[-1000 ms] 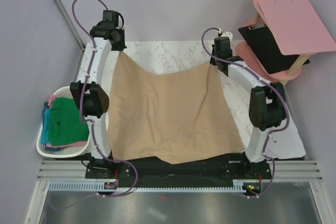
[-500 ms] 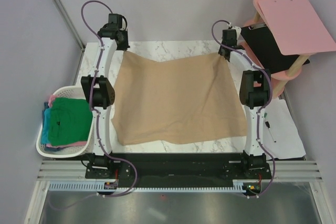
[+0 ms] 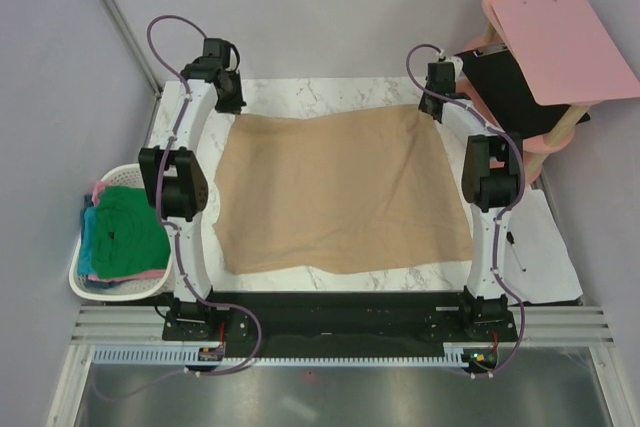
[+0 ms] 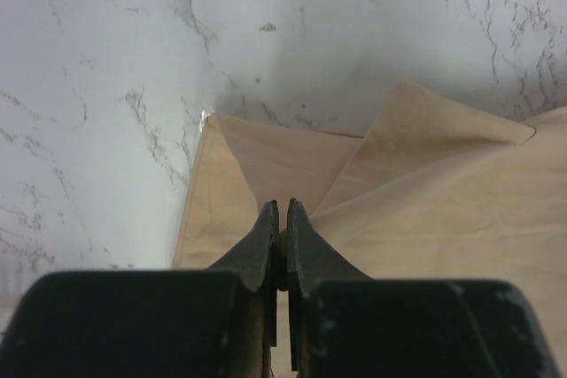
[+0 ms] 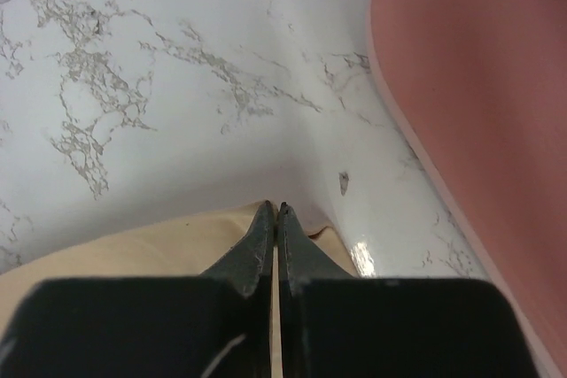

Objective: Fold and stack the t-shirts
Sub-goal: Fold the flattened tshirt in 1/3 of the way

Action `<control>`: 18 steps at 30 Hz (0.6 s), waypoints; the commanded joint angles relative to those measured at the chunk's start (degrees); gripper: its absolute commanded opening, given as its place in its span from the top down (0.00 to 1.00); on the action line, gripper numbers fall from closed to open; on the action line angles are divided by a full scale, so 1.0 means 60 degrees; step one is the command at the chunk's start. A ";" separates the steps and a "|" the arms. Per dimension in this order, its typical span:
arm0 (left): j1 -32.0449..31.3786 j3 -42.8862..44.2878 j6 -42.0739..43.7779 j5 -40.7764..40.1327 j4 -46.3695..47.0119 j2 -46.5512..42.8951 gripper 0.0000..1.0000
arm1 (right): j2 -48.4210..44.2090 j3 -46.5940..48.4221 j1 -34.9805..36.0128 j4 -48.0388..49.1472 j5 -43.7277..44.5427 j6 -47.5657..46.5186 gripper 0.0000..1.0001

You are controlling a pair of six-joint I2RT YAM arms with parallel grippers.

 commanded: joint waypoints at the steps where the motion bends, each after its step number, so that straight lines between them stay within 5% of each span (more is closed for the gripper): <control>1: -0.0021 -0.1150 -0.0702 -0.0132 0.0206 -0.1809 0.98 | -0.1205 -0.0688 -0.0012 0.0221 0.0082 0.0215 1.00; 18: -0.0050 -0.6116 -0.1596 -0.0103 0.0074 -0.4683 0.98 | -0.4311 -0.5038 0.0003 0.0236 -0.0035 0.0758 1.00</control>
